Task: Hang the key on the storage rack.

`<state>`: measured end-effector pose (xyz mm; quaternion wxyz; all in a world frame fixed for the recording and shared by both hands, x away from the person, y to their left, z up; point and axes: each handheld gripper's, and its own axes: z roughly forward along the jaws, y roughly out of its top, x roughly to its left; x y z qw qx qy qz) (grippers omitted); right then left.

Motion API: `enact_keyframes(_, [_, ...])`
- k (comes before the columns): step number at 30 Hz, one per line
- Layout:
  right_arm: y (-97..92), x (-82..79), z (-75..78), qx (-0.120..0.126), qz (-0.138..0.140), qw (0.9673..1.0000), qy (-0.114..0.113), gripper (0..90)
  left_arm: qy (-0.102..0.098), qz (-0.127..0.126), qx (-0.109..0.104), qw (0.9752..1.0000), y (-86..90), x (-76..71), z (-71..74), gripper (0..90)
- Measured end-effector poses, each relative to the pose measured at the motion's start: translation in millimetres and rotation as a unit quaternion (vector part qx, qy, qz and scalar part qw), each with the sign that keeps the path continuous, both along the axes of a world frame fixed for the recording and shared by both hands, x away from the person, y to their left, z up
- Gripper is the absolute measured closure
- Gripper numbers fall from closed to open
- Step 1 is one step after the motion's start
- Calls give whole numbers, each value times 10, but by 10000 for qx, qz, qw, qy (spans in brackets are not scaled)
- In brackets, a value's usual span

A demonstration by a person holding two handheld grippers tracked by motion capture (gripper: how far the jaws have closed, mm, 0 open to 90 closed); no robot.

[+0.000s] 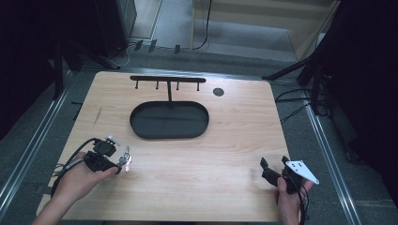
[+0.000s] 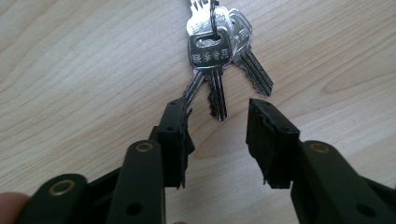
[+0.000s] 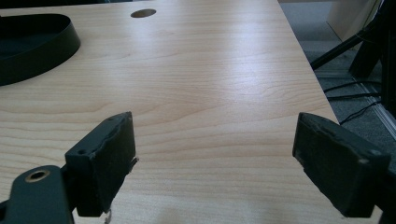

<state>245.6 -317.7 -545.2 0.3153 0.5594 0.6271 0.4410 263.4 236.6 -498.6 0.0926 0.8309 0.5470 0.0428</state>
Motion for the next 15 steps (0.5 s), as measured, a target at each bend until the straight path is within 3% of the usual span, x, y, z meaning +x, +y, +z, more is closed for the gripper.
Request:
enact_keyframes(7, [-3,-2,0,20,-2,10000,4,131,89,174,203,9996,-11,112,-55,608])
enact_keyframes(13, [-8,1,-1,37,8,10000,5,130,53,-77,366,9993,-36,137,-59,671])
enact_keyframes(15, [-8,2,0,36,8,10000,16,130,110,-87,312,9994,-46,139,-68,681])
